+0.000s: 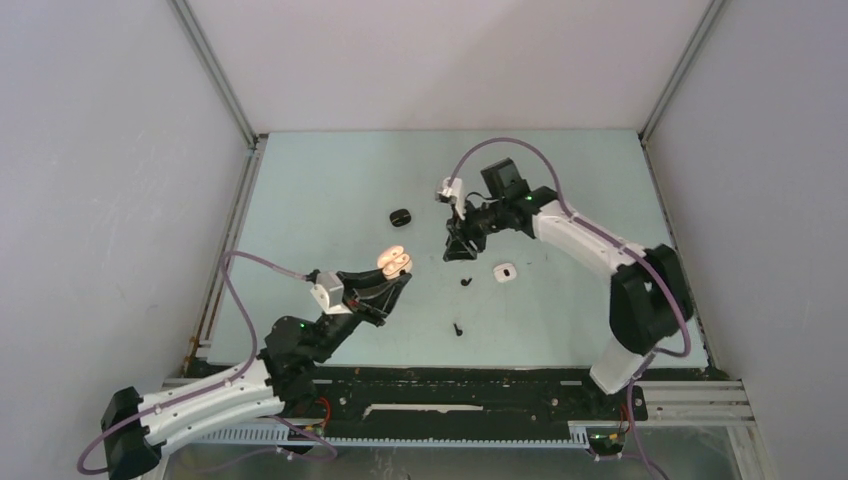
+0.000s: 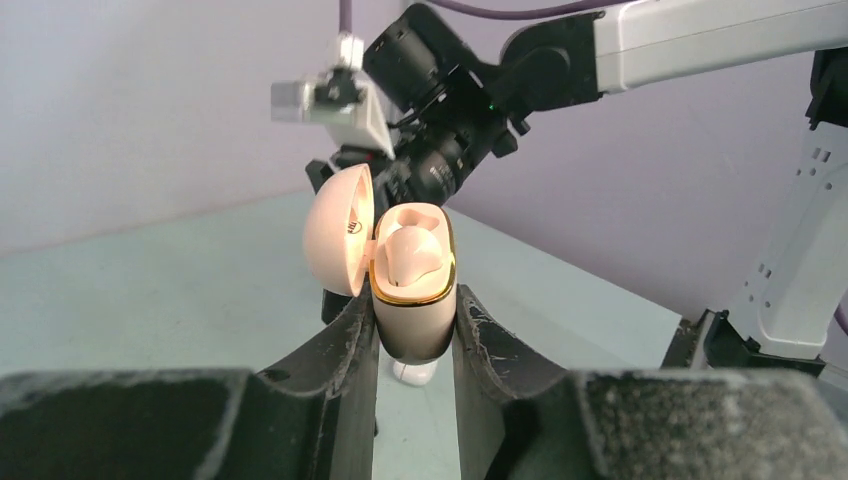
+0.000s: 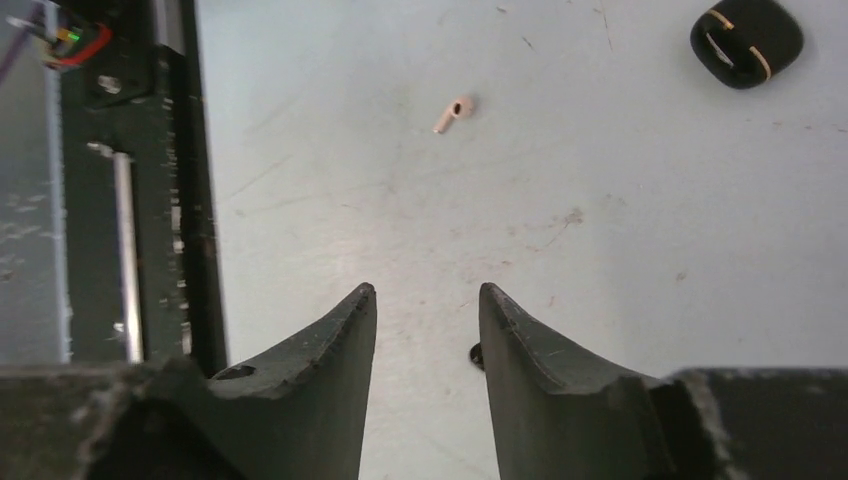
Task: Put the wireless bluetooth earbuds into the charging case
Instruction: Pick up the earbud from the center of the board.
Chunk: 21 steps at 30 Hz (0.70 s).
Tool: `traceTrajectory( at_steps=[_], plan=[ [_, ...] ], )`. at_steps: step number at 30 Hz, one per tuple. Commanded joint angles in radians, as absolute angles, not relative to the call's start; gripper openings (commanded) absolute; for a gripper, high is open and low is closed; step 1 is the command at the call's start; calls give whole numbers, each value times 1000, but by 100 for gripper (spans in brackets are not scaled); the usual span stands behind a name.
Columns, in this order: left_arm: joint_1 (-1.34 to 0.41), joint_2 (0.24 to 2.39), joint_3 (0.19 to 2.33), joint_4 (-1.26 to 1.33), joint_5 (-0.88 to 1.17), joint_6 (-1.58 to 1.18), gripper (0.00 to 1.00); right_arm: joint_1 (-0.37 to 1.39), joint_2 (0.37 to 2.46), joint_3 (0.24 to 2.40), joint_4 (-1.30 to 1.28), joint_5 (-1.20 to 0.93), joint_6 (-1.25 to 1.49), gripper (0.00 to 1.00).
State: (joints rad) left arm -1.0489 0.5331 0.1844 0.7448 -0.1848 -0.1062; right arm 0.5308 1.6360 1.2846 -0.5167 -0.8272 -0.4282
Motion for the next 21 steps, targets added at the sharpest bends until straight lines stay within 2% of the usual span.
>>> traceTrajectory(
  at_steps=[1,5,14,21],
  plan=[
    [-1052,445,154,584,-272,-117,0,584,1788,1381,-428,-732,-538,42],
    [-1054,391,146,550,-290,-120,0,629,1965,1532,-482,-654,-576,36],
    [-1057,330,157,493,-308,-108,0,737,2239,1803,-594,-445,-701,39],
    [-1060,304,148,491,-308,-108,0,775,2304,1861,-649,-426,-773,40]
  ],
)
